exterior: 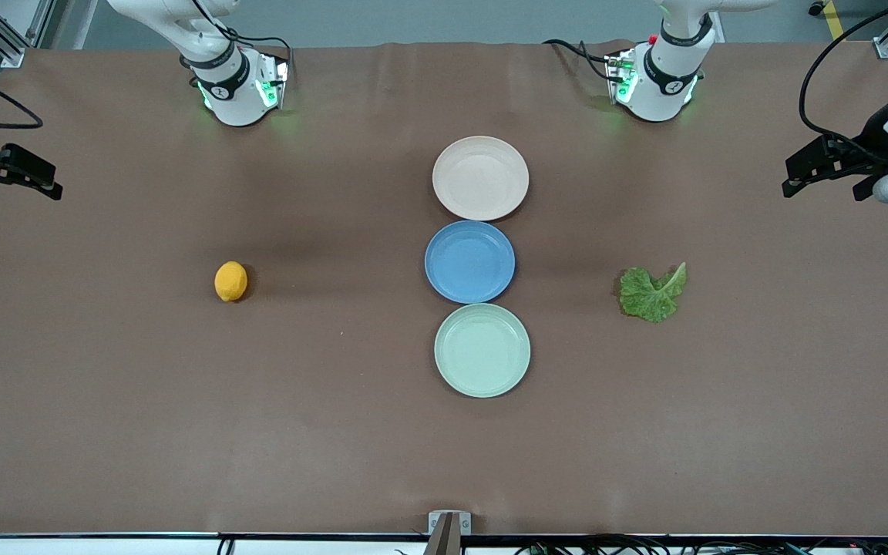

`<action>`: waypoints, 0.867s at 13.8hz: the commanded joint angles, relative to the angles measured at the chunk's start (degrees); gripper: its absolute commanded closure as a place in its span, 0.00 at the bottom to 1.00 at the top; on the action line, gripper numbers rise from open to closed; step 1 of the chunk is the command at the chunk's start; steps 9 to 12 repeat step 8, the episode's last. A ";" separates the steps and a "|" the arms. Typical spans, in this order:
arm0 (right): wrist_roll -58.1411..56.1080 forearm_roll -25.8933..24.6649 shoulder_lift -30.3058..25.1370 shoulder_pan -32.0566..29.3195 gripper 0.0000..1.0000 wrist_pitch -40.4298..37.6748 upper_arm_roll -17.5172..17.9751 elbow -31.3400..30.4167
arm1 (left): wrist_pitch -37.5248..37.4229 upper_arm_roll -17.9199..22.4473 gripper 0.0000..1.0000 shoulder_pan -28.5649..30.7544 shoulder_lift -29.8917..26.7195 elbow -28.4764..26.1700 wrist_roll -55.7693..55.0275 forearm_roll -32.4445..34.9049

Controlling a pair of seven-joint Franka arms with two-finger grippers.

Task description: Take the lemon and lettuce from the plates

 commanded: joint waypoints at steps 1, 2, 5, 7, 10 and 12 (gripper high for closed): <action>-0.87 0.76 -1.96 -1.14 0.00 1.16 0.99 -2.65 | 0.05 -0.18 0.00 0.36 0.36 0.93 0.46 0.34; -0.87 0.76 -1.96 -1.14 0.00 1.17 0.99 -2.65 | 0.05 -0.18 0.00 0.36 0.36 0.93 0.46 0.34; -0.87 1.73 -1.96 -1.14 0.00 1.95 0.99 -2.74 | 0.40 -0.09 0.00 0.27 0.27 0.84 0.37 0.51; -0.87 2.52 -2.05 -1.23 0.00 2.13 0.99 -2.74 | 0.40 -0.17 0.00 0.27 0.27 0.84 0.37 0.52; -0.87 2.61 -2.05 -1.23 0.00 2.13 0.91 -2.74 | 0.40 -0.09 0.00 0.27 0.27 0.84 0.37 0.52; -0.87 2.61 -2.05 -1.23 0.00 2.13 0.91 -2.74 | 0.40 -0.09 0.00 0.27 0.27 0.84 0.37 0.52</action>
